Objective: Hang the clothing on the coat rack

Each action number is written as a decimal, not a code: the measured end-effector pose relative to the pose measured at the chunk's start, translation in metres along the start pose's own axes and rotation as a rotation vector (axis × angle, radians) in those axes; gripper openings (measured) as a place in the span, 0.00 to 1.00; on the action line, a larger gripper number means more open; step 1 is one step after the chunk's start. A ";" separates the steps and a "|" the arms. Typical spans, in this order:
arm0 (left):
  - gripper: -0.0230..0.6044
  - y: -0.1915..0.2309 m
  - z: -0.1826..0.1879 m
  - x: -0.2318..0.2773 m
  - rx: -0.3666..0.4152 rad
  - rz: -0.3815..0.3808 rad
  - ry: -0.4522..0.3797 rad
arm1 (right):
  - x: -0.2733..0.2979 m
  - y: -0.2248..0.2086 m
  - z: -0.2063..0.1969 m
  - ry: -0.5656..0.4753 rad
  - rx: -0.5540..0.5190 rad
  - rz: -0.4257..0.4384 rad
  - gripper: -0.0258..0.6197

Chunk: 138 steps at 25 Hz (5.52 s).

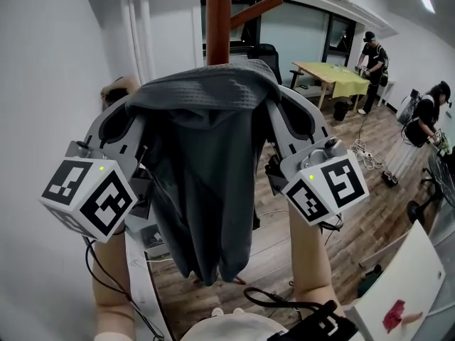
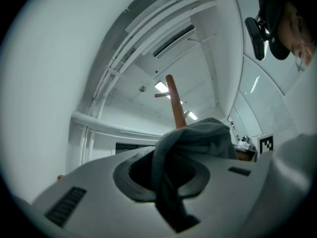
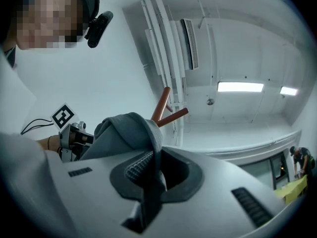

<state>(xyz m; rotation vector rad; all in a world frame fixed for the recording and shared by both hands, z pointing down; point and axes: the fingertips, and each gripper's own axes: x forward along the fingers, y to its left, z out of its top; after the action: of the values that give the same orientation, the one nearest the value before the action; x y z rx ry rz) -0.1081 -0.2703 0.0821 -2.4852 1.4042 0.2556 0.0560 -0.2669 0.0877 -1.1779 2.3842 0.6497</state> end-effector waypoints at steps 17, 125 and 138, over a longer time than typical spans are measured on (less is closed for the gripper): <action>0.12 -0.002 -0.022 -0.001 -0.001 0.016 0.046 | 0.001 0.008 -0.018 0.049 0.008 0.046 0.09; 0.26 -0.076 -0.054 -0.090 0.018 -0.093 -0.042 | -0.046 0.046 -0.028 0.128 -0.051 0.035 0.15; 0.27 -0.082 -0.067 -0.099 -0.047 -0.105 -0.026 | -0.065 0.042 -0.031 0.128 0.015 0.027 0.16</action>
<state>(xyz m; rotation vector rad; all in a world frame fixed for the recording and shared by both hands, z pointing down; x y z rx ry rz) -0.0867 -0.1716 0.1864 -2.5742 1.2672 0.3003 0.0540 -0.2212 0.1578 -1.2168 2.5098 0.5802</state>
